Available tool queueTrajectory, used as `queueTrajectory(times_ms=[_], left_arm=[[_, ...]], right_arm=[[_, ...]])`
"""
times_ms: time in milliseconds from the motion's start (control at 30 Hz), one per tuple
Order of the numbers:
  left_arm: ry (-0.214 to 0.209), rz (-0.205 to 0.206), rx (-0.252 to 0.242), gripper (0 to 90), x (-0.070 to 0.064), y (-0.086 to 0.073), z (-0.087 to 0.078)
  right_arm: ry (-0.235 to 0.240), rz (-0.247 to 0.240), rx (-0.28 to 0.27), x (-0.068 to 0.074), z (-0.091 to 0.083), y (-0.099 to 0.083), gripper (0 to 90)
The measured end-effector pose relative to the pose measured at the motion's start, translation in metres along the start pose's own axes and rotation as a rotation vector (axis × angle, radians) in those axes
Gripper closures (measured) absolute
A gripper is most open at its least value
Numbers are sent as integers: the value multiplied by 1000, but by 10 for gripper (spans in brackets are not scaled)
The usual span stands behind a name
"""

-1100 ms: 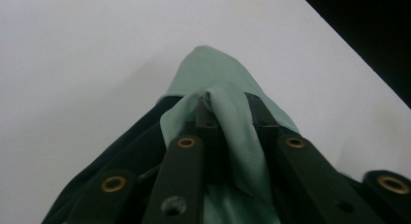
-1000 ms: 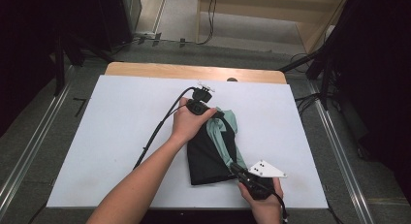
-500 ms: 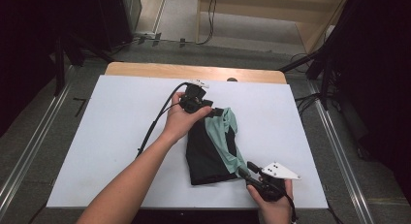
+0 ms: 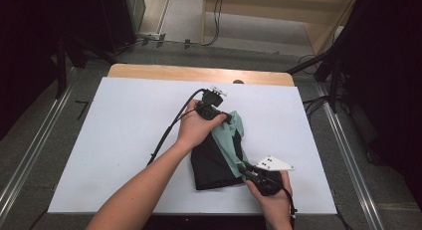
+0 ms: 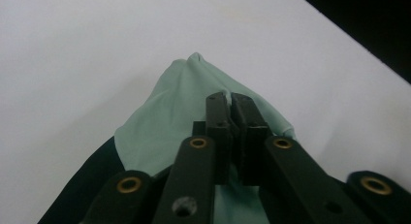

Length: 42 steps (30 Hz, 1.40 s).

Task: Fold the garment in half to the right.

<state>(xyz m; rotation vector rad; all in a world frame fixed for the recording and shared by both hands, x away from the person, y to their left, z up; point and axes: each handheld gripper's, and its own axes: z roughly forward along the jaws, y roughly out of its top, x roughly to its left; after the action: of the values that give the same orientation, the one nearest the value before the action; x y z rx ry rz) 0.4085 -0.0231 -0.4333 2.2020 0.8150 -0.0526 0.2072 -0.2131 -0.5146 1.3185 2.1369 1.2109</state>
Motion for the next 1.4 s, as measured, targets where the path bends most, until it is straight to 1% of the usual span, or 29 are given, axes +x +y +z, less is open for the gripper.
queueTrajectory(times_ms=[33,100,167,200,267,333,400,467,533,567,600,633,667,733,800,900,1000,1133,1167,1267,1333,1400], left_arm=[[-17,-4,-14,882,0,1,-1],[-19,-3,-33,887,-1,4,-2],[-27,-5,-70,888,-4,10,-3],[-32,-7,-85,888,-5,13,-4],[-44,-6,-105,888,-8,17,-2],[-67,-8,-105,888,-9,19,4],[-76,-13,-96,888,-8,18,13],[-81,-18,-76,887,-6,16,22],[-87,-13,-66,874,-5,12,28],[-85,-17,-73,853,-4,10,29],[-87,-21,-87,798,-3,9,27],[-99,-23,-107,746,-2,7,23],[-112,-23,-122,670,0,6,19],[-103,-9,-152,575,4,2,7],[-105,-2,-185,522,11,-4,-8],[-73,-7,-214,487,25,-18,-29],[-40,-46,-212,468,45,-37,-42],[-13,-93,-201,456,66,-59,-52],[-11,-103,-199,456,70,-63,-53],[-12,-115,-197,436,77,-73,-57],[-14,-124,-197,429,80,-77,-56],[-21,-133,-186,424,80,-79,-52]], right_arm=[[3,5,-4,-1,-2,0,825],[-7,10,-22,-4,-9,0,833],[-13,13,-31,-6,-14,0,835],[-25,15,-33,-7,-18,0,836],[-62,6,-34,-8,-23,-1,837],[-86,10,-16,-9,-26,-3,838],[-113,1,21,-9,-26,-7,839],[-123,0,60,-10,-23,-12,839],[-129,6,103,-13,-19,-16,839],[-129,12,121,-14,-18,-17,839],[-128,17,120,-14,-18,-18,839],[-128,21,122,-15,-18,-18,839],[-130,17,123,-14,-18,-18,839],[-133,17,116,-14,-18,-18,838],[-133,17,114,-14,-19,-19,838],[-128,27,109,-14,-19,-20,835],[-128,34,108,-14,-19,-20,833],[-132,40,108,-13,-21,-21,832],[-133,41,106,-13,-22,-21,832],[-137,50,106,-14,-23,-22,831],[-138,49,106,-14,-23,-22,830],[-138,51,105,-15,-22,-23,830]])
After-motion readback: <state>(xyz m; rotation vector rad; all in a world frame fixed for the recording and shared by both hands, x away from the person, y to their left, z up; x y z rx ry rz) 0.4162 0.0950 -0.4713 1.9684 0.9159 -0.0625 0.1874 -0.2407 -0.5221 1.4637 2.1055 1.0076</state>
